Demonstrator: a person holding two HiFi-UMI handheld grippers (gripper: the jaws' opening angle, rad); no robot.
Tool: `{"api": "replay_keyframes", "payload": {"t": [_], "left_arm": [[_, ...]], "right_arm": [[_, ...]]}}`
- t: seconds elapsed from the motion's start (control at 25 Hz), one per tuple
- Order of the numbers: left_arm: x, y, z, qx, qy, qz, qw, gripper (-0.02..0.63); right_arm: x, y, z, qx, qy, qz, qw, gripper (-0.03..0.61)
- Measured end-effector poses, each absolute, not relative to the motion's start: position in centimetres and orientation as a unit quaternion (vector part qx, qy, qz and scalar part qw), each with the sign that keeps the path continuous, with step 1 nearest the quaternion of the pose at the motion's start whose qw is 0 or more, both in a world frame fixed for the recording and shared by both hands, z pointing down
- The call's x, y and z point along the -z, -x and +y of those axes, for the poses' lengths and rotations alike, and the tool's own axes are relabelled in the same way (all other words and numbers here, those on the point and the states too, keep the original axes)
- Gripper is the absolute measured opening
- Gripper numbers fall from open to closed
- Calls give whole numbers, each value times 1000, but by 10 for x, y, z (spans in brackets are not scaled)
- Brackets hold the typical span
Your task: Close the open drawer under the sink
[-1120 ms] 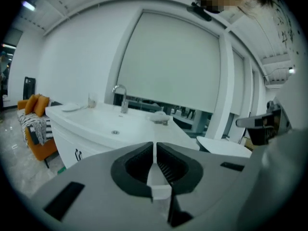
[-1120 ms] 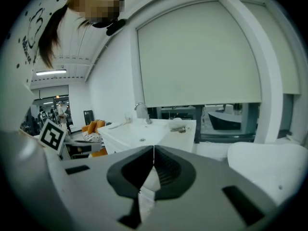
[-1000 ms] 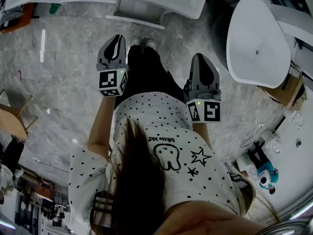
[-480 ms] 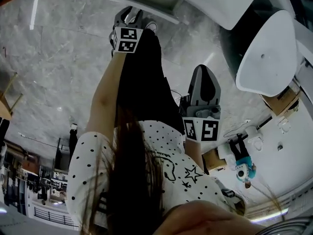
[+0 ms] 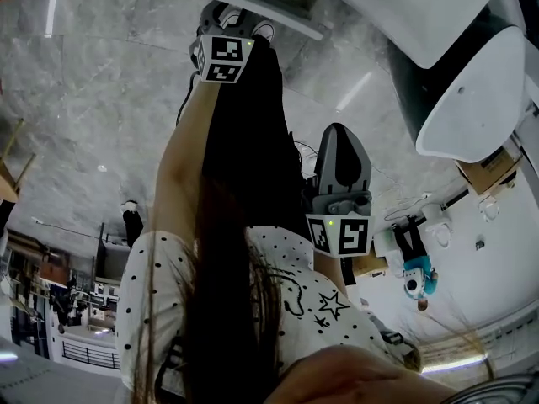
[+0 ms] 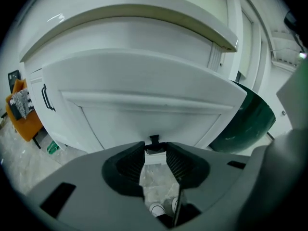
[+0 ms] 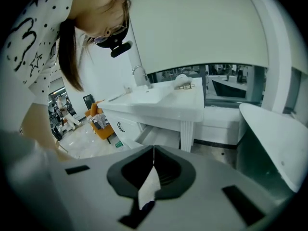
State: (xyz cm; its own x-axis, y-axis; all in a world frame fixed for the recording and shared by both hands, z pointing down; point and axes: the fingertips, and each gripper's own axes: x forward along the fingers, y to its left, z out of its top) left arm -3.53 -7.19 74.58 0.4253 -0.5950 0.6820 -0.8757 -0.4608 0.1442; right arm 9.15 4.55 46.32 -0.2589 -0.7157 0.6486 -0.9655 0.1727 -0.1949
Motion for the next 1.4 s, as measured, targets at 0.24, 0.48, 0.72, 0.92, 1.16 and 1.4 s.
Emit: {"api": "replay_keyframes", "payload": {"t": [0.24,0.48,0.72,0.92,1.16,1.4], "left_arm": [[-744,36,-73,-286,-801,-455,262,138],[-745,32,-95,-278,-808,-452,257,138],[-741,15,-132,-264,-812,-456,250,138],[-742,6,-153,-260,-814,-457,246,138],[-742,2,-168,-255,-813,-462,244,138],[-741,0,-176,-253,-813,-464,244,138]], "right_arm": [[-465,-90,43,-300,-573,-731,216,14],[-468,-80,39,-305,-571,-732,214,14],[-468,-93,34,-307,-581,-722,216,14],[-471,-103,29,-310,-590,-714,216,14],[-475,-108,30,-316,-595,-707,214,13],[-477,-108,34,-320,-595,-706,214,14]]}}
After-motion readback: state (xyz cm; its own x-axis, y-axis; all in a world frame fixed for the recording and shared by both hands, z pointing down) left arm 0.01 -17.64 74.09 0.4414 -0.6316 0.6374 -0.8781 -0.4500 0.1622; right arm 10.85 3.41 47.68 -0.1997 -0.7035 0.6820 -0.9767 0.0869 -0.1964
